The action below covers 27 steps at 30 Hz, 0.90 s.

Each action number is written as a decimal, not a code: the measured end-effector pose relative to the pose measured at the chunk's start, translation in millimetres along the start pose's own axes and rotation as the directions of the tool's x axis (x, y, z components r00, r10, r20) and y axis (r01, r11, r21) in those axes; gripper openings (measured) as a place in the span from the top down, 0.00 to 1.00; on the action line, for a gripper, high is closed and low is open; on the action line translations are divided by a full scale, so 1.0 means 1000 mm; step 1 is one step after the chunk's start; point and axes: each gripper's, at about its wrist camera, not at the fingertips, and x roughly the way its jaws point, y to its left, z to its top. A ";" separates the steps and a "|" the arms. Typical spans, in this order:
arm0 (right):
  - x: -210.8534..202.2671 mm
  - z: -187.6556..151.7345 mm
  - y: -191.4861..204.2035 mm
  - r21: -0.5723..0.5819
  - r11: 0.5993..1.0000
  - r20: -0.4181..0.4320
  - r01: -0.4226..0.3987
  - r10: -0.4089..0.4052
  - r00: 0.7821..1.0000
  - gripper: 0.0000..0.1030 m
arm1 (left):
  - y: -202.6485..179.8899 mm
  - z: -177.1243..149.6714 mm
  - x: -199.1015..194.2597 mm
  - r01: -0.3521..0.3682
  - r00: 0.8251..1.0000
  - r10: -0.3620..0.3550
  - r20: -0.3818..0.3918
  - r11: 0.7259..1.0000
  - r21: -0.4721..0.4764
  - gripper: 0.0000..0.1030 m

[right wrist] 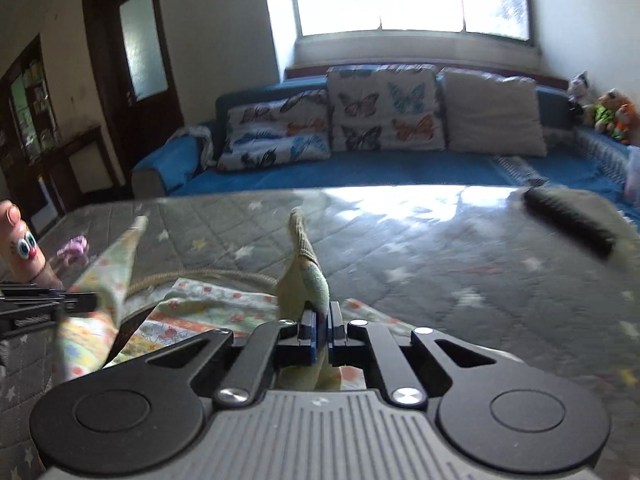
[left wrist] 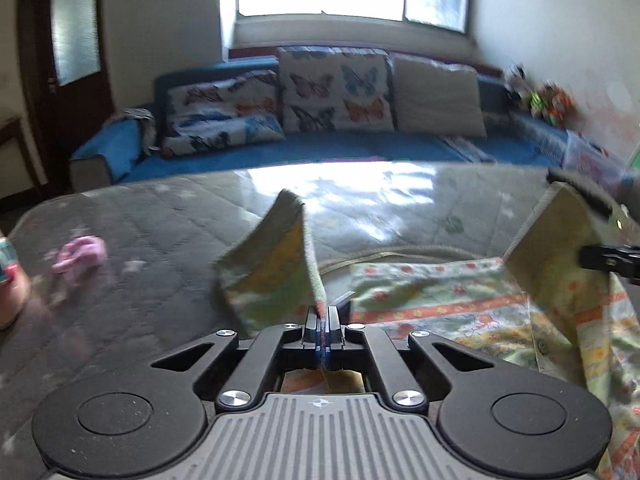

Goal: Fold clothes

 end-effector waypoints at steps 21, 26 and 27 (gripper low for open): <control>-0.170 -0.103 -0.132 0.270 0.928 0.059 0.256 -0.281 0.958 0.97 | 0.082 -0.121 -0.154 -0.150 0.988 0.156 0.002 0.952 -0.268 0.98; -0.180 -0.141 -0.154 0.331 0.893 -0.025 0.304 -0.313 0.949 0.95 | 0.083 -0.140 -0.161 -0.163 0.987 0.156 -0.046 0.951 -0.263 0.98; -0.181 -0.148 -0.157 0.339 0.888 -0.043 0.311 -0.316 0.948 0.95 | 0.084 -0.143 -0.161 -0.165 0.986 0.156 -0.055 0.950 -0.263 0.98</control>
